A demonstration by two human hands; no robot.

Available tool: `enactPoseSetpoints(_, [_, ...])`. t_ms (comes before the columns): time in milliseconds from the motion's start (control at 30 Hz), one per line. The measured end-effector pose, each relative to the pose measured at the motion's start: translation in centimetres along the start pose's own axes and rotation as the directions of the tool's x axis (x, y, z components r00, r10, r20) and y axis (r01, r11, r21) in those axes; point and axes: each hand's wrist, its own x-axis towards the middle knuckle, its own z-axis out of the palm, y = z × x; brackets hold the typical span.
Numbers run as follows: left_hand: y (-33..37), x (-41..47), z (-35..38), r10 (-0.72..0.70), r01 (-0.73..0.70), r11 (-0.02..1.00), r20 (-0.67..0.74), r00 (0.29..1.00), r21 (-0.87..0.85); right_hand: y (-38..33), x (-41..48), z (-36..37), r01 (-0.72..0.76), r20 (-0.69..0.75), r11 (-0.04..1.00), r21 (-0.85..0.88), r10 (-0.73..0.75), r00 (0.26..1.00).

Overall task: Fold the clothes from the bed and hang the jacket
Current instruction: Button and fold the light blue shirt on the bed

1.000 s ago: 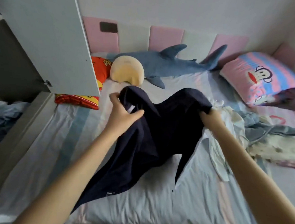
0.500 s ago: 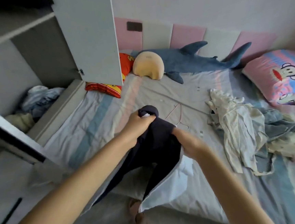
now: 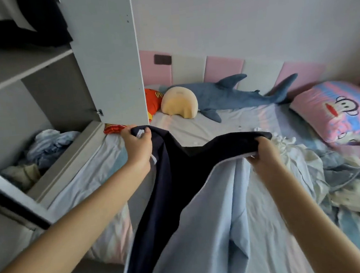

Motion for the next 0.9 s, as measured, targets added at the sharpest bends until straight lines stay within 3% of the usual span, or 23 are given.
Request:
enactPoseSetpoints(100, [-2.4, 7.2, 6.2, 0.032, -0.041, 0.993, 0.077, 0.997, 0.107, -1.3, 8.6, 3.7, 0.054, -0.069, 0.991, -0.127, -0.063, 0.996])
enactPoseSetpoints(200, [-4.4, 12.6, 12.0, 0.022, -0.079, 0.977, 0.272, 0.962, 0.201, -1.8, 14.7, 7.1, 0.106, 0.009, 0.956, -0.275, -0.107, 0.994])
enactPoseSetpoints(300, [-10.9, 17.9, 19.0, -0.21, 0.002, 0.93, 0.527, 0.823, 0.367, 2.2, 22.4, 9.1, 0.142, 0.067, 0.85, -0.507, -0.125, 0.99])
enactPoseSetpoints(400, [-21.2, 19.3, 20.4, -0.372, -0.128, 0.775, 0.61, 0.7, 0.619, 11.0, 27.0, 8.2, 0.144, 0.148, 0.714, -0.685, -0.057, 0.987])
enactPoseSetpoints(533, [-36.6, 16.1, 13.1, -0.549, -0.256, 0.509, 0.539, 0.639, 0.822, 27.3, 26.2, 2.2, 0.071, 0.234, 0.505, -0.86, 0.267, 0.935])
enactPoseSetpoints(634, [-45.2, 13.4, 5.5, -0.685, -0.209, 0.388, 0.433, 0.586, 0.898, 38.0, 23.9, -3.5, -0.048, 0.169, 0.403, -0.914, 0.486, 0.857])
enactPoseSetpoints(667, [-47.5, 12.3, 3.0, -0.704, -0.179, 0.384, 0.413, 0.577, 0.906, 41.0, 22.9, -5.1, -0.146, 0.107, 0.396, -0.906, 0.55, 0.829])
enactPoseSetpoints(767, [-50.8, 11.4, -1.1, -0.658, -0.013, 0.468, 0.358, 0.662, 0.884, 45.1, 21.6, -6.6, -0.341, -0.029, 0.463, -0.818, 0.559, 0.829])
enactPoseSetpoints(900, [-53.8, 11.4, -4.0, -0.617, 0.286, 0.609, 0.215, 0.757, 0.74, 47.6, 21.6, -4.5, -0.499, -0.121, 0.657, -0.565, 0.532, 0.838])
